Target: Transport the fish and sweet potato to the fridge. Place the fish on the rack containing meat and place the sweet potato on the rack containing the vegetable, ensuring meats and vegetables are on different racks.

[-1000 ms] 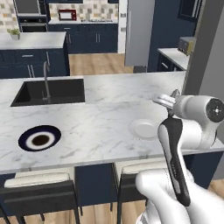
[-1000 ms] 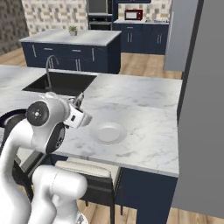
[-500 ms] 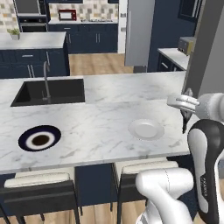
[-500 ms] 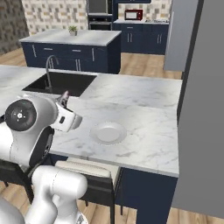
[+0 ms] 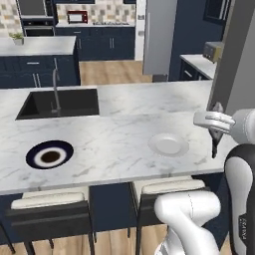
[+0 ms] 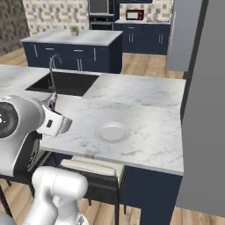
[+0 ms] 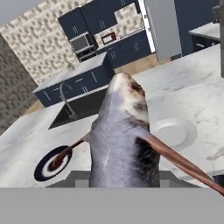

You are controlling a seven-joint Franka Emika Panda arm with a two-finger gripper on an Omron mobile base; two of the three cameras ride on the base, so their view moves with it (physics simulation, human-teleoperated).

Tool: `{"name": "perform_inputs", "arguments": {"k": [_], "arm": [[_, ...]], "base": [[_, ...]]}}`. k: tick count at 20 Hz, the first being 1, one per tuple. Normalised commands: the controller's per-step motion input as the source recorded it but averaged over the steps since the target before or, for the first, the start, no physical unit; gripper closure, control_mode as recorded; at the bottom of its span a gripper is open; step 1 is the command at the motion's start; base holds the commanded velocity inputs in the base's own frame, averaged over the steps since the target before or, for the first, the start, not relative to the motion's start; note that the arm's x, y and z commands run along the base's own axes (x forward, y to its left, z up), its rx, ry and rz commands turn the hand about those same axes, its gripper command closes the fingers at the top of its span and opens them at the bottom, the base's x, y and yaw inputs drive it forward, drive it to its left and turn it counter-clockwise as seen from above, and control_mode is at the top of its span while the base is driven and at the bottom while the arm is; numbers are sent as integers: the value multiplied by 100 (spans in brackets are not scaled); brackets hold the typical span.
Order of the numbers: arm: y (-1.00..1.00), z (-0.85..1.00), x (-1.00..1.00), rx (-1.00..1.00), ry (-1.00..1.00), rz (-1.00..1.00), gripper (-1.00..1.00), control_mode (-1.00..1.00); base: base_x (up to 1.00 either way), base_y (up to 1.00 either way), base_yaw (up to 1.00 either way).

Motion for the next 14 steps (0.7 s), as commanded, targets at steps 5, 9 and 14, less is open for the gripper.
{"name": "perform_inputs", "arguments": {"k": [5, 9, 14], "arm": [[0, 0, 0, 0, 0, 0, 100, 100], [0, 0, 0, 0, 0, 0, 100, 100], [0, 0, 0, 0, 0, 0, 100, 100]], "base": [[-97, 76, 0], [-65, 100, 2], [-4, 100, 0]]}}
